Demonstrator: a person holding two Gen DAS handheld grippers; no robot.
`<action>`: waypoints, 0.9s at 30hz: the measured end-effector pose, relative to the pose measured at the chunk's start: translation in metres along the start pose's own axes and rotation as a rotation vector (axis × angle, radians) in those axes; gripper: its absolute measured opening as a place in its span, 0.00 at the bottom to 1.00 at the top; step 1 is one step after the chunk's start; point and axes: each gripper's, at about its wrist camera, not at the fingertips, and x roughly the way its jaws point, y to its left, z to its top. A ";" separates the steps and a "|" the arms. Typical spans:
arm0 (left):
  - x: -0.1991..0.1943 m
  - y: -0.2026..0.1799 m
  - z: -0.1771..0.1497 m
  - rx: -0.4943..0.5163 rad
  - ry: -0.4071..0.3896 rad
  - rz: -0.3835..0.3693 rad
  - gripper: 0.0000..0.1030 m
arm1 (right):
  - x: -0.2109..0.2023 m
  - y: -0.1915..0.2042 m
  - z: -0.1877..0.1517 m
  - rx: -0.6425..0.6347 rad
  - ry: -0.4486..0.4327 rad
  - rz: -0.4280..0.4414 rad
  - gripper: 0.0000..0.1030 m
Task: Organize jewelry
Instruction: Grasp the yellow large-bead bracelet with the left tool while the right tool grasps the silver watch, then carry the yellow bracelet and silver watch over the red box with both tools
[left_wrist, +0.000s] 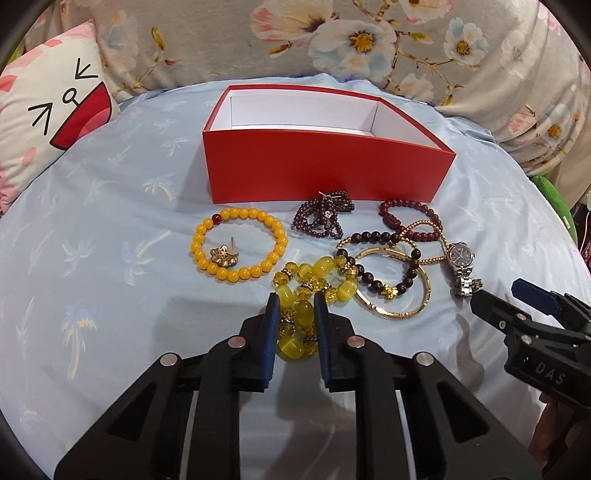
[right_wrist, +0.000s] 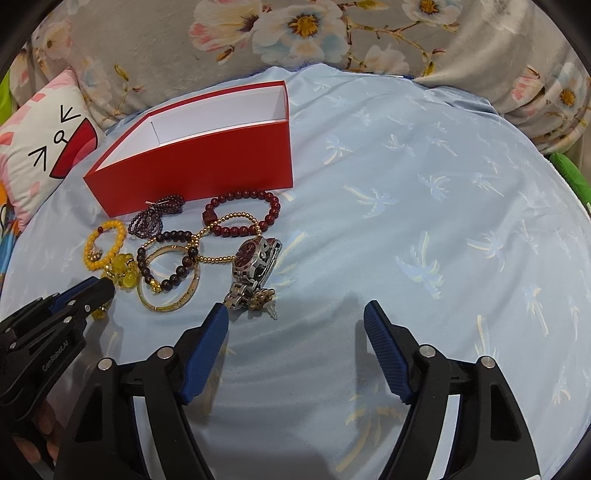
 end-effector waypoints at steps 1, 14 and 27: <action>-0.002 0.000 -0.001 -0.002 -0.005 0.001 0.17 | 0.000 0.000 0.001 0.002 -0.001 0.004 0.66; -0.012 0.009 -0.013 -0.027 -0.006 0.013 0.17 | 0.029 0.013 0.027 0.005 0.027 0.025 0.44; -0.025 0.008 -0.012 -0.038 -0.022 -0.011 0.17 | 0.004 0.012 0.023 0.005 -0.010 0.062 0.18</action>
